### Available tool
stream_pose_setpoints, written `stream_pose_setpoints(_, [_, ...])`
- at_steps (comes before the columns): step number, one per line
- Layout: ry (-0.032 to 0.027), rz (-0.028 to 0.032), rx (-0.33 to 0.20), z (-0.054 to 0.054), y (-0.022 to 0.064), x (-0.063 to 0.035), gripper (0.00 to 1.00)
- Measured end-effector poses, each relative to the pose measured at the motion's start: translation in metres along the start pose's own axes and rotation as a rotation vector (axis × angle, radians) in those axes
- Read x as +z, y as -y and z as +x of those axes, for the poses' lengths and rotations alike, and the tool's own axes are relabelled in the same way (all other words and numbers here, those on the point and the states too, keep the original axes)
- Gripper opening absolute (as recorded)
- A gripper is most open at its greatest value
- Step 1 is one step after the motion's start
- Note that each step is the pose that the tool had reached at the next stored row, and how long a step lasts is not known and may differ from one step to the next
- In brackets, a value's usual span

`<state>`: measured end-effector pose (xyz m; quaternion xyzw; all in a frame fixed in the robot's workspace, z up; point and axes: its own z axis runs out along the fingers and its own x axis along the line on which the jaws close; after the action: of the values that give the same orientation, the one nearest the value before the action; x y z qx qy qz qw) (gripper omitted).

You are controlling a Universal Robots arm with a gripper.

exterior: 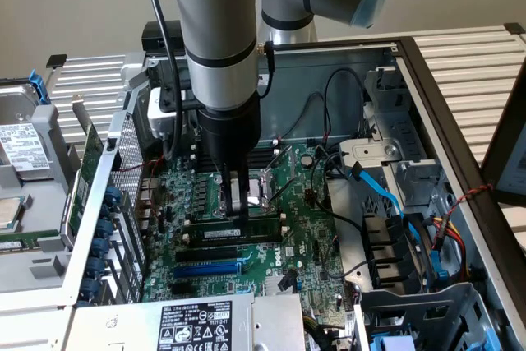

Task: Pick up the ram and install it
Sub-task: 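Insert the ram into the slot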

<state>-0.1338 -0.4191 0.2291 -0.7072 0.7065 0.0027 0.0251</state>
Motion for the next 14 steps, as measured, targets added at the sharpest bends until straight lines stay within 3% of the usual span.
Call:
stream_pose_setpoints(6, [0.0001, -0.0071, 0.000, -0.0001, -0.0008, -0.0029, 0.22])
stream_pose_setpoints(14, [0.0001, -0.0082, 0.000, -0.0002, -0.0025, -0.0060, 0.22])
